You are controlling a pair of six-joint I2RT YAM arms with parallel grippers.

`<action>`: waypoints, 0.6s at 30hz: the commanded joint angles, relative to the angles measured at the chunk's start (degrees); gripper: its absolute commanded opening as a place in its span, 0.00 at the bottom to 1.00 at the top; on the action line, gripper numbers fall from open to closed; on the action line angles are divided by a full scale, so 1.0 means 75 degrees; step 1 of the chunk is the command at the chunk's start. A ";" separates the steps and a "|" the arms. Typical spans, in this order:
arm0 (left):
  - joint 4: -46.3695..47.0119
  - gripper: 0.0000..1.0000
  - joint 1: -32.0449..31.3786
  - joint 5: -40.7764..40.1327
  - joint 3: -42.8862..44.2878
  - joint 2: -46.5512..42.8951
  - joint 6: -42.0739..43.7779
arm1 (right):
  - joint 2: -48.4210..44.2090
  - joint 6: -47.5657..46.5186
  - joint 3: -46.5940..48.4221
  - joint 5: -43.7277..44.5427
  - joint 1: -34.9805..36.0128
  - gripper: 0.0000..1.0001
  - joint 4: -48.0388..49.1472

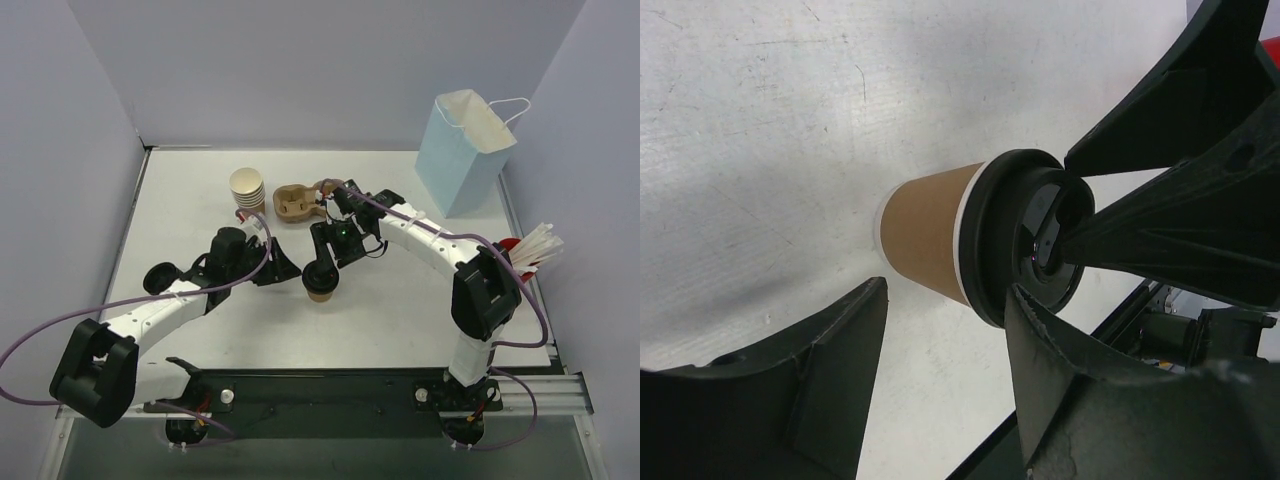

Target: Pack the takeout coffee

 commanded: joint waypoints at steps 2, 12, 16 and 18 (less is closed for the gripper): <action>0.0683 0.60 -0.0088 0.0162 -0.0068 0.0270 0.0034 | 0.0062 -0.0077 -0.0346 -0.0229 -0.0095 0.56 0.0241; 0.1163 0.58 -0.0264 0.0350 -0.0149 0.0810 -0.0001 | 0.0121 -0.0007 -0.0955 -0.0288 -0.0119 0.46 0.0722; 0.1234 0.55 -0.0288 0.0315 -0.0173 0.0927 -0.0001 | 0.0074 0.0028 -0.1190 -0.0311 -0.0165 0.42 0.0920; 0.1199 0.54 -0.0311 0.0222 -0.0173 0.0997 -0.0001 | 0.0062 0.0052 -0.1342 -0.0300 -0.0177 0.41 0.0991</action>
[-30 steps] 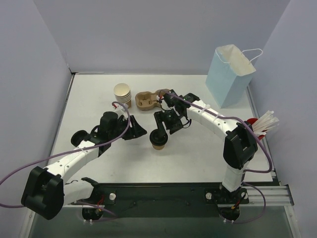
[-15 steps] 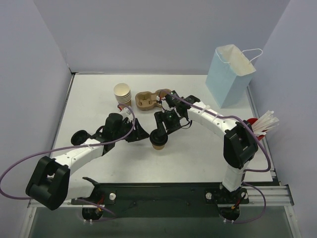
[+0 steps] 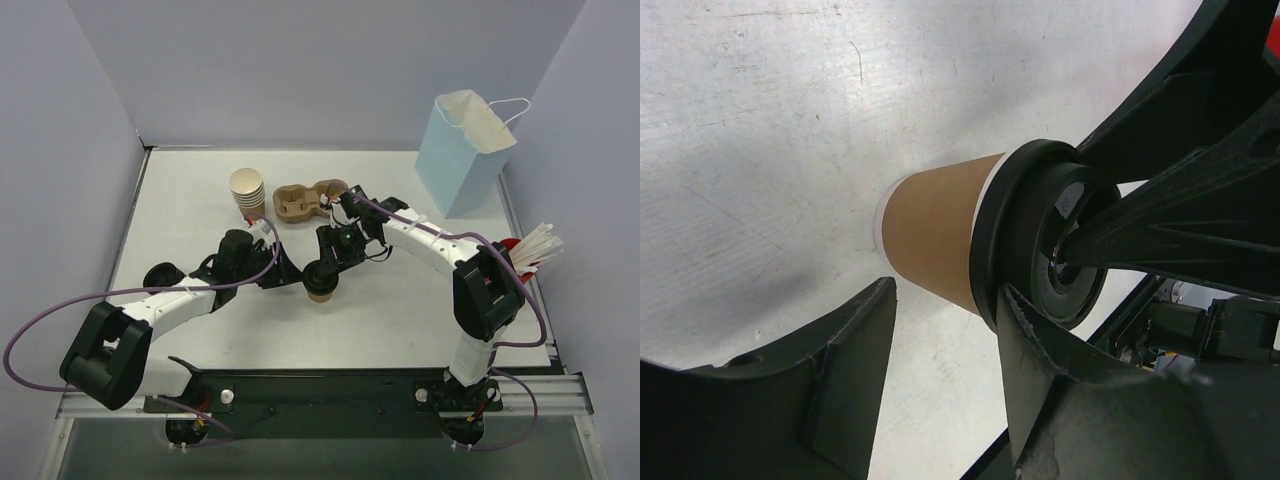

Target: Pack the takeout coffee

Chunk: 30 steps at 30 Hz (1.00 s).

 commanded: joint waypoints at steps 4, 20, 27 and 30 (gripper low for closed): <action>-0.0064 0.50 -0.0238 -0.0768 0.0005 0.0348 0.0069 | 0.0080 0.0020 -0.0796 0.0403 -0.0031 0.40 0.0342; -0.1623 0.47 -0.0579 -0.2646 -0.0383 0.0829 -0.0470 | 0.0197 0.0430 -0.2074 0.0555 -0.0184 0.35 0.1339; -0.2783 0.58 -0.0532 -0.2529 0.1278 -0.0400 0.0056 | -0.0306 0.1319 -0.2203 0.0064 -0.0149 0.33 0.1829; -0.3043 0.63 -0.0508 -0.2307 0.1901 -0.0565 0.0279 | -0.0424 0.1834 -0.2273 -0.0159 -0.0137 0.33 0.2181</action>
